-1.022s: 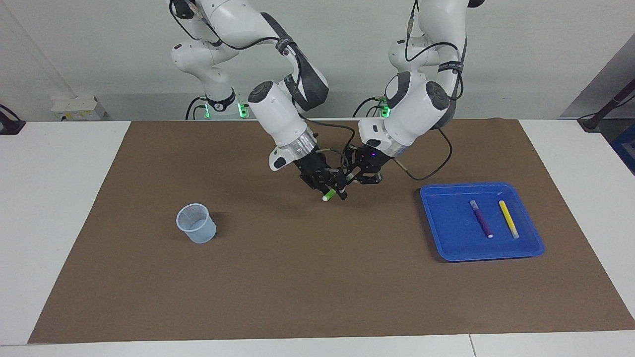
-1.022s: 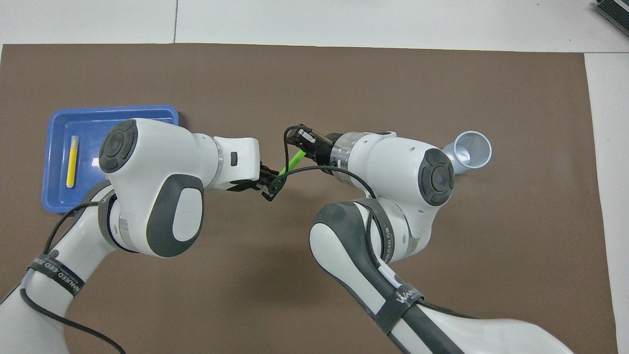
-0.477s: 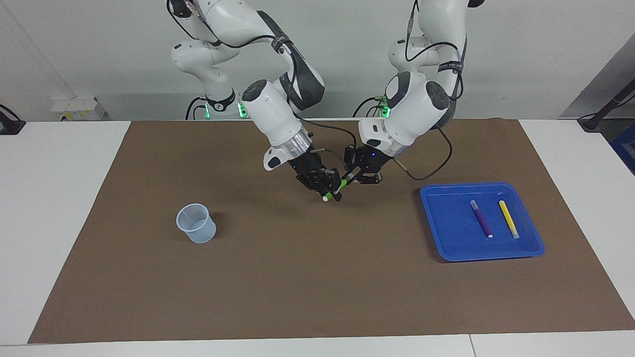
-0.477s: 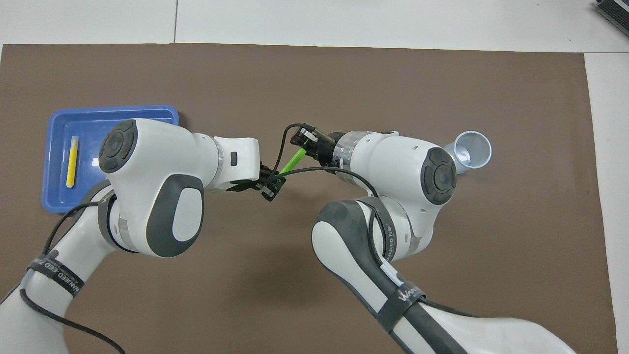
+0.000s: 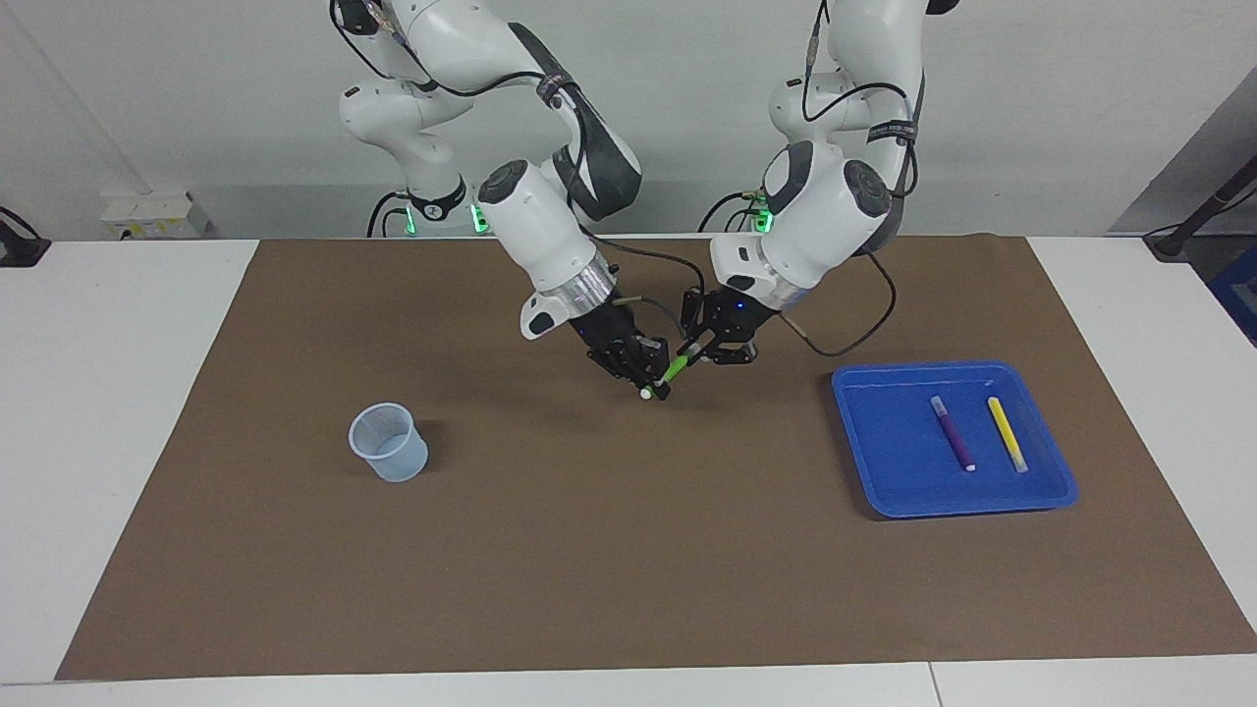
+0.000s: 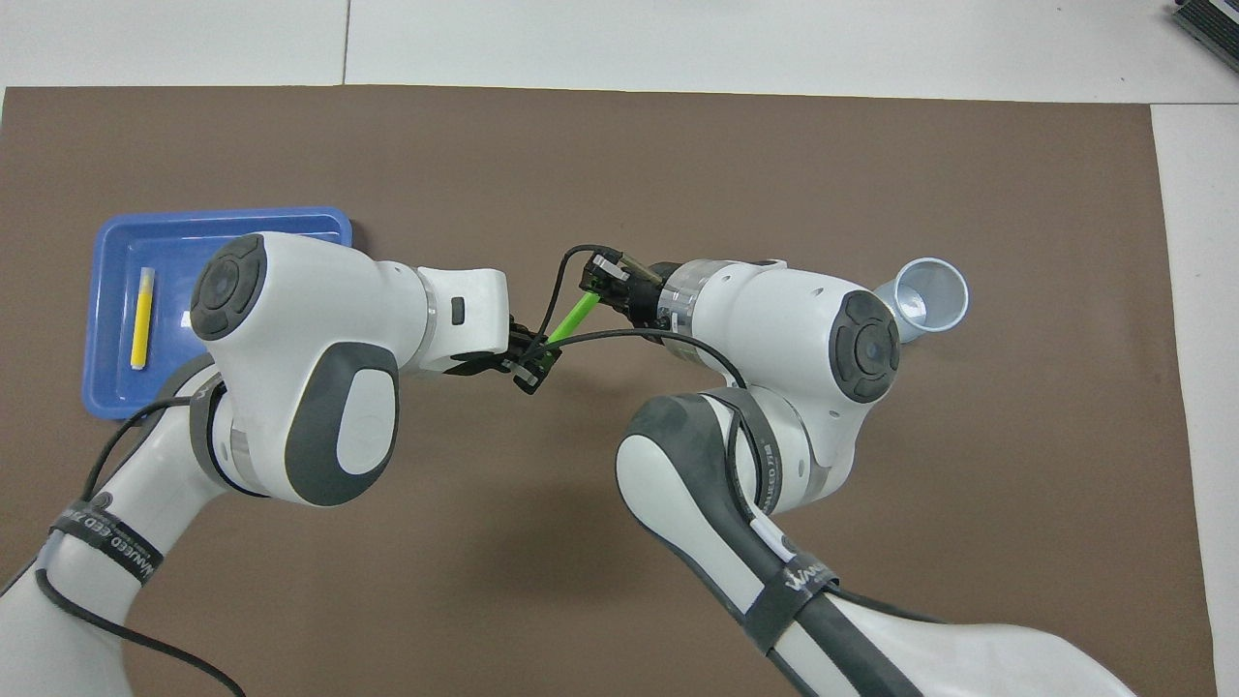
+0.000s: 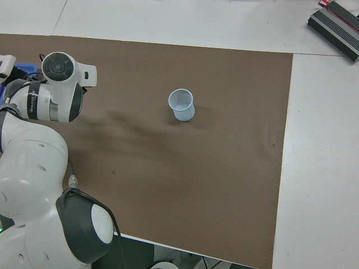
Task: Transfer and insert pens with both arms
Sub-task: 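Close the right gripper on the green pen held by the left gripper, then pull the green pen away with the right gripper while the left gripper releases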
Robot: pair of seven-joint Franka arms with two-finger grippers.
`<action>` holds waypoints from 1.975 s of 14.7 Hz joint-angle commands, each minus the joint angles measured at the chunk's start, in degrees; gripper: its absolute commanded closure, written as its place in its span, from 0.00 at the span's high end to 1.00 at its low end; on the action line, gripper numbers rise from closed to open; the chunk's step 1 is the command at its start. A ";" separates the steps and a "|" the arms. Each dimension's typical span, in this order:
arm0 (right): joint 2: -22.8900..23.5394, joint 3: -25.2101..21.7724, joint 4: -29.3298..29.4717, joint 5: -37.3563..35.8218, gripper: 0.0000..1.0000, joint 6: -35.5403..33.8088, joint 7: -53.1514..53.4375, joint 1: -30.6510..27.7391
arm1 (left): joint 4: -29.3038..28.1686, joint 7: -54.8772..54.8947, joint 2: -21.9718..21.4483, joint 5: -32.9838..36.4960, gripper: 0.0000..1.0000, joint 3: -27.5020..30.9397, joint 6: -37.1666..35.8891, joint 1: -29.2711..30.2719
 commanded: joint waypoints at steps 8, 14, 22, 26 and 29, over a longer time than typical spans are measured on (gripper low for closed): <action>-0.57 0.54 0.46 0.85 0.00 -1.16 -0.99 -1.70 | -0.86 -3.66 -1.34 -1.15 1.00 0.29 -0.90 -0.55; -0.66 0.27 0.81 0.41 0.00 -1.68 -0.63 -1.87 | -0.69 -3.75 -1.87 -1.15 1.00 0.29 -1.25 -0.29; -5.66 0.10 -0.07 -7.13 0.00 -10.90 -9.15 -10.47 | -0.25 -3.14 -2.13 -0.37 1.00 0.73 -2.48 7.43; -8.56 0.18 -3.04 -18.11 0.00 -11.79 -13.54 -15.84 | 0.28 -1.56 -1.87 -0.27 1.00 0.73 -1.78 9.03; -12.16 0.18 -7.61 -23.75 0.00 -11.97 -20.20 -19.97 | 0.54 -3.83 -2.04 -0.27 1.00 0.82 -2.74 11.48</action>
